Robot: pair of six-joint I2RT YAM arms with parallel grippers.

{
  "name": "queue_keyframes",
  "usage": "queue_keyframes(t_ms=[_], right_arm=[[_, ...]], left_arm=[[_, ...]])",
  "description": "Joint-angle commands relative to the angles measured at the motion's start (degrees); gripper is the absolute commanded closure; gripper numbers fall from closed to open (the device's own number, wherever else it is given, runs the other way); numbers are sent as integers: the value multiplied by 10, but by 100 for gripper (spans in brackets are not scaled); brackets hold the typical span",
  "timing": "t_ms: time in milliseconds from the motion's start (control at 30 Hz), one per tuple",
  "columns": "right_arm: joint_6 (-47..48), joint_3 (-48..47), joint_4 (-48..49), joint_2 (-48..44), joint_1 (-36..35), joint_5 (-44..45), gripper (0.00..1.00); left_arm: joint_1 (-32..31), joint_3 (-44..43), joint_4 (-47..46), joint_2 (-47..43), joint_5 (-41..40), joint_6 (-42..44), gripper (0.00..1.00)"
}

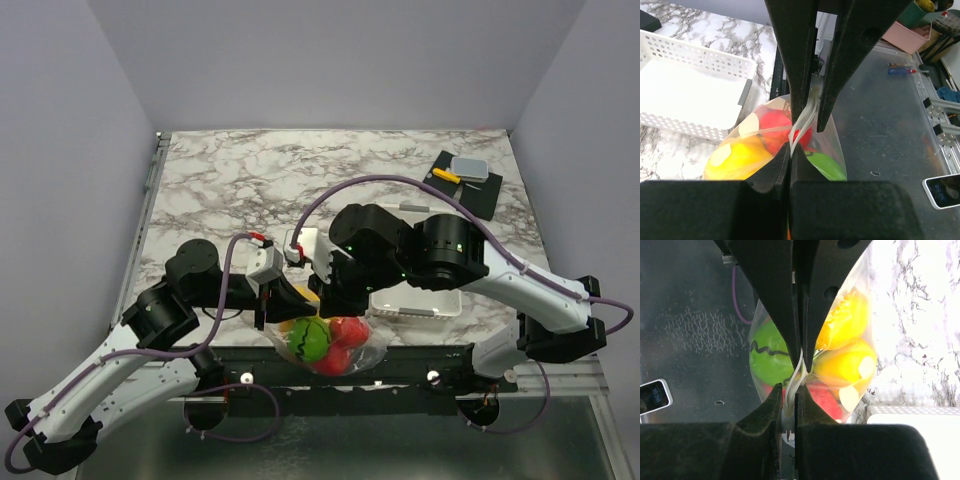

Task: Place the food in the zip-top bag and seal the zipper
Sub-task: Zip the zipper food storage bag at the center of the board.

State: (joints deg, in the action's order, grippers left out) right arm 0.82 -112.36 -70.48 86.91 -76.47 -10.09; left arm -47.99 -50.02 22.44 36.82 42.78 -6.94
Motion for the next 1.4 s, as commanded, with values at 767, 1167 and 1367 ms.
queue_keyframes(t_ms=[767,1167,1367], right_arm=[[-59,224,252,-193,-5,95,25],[-64,325,374,-236,-5,96,38],[-63,350,405,-240,-5,92,47]], left_arm=[[-5,-13,22,-41,-71,-17,100],[-7,-25,4,-50,-92,-39,100],[-6,-31,-4,-54,-93,-45,100]])
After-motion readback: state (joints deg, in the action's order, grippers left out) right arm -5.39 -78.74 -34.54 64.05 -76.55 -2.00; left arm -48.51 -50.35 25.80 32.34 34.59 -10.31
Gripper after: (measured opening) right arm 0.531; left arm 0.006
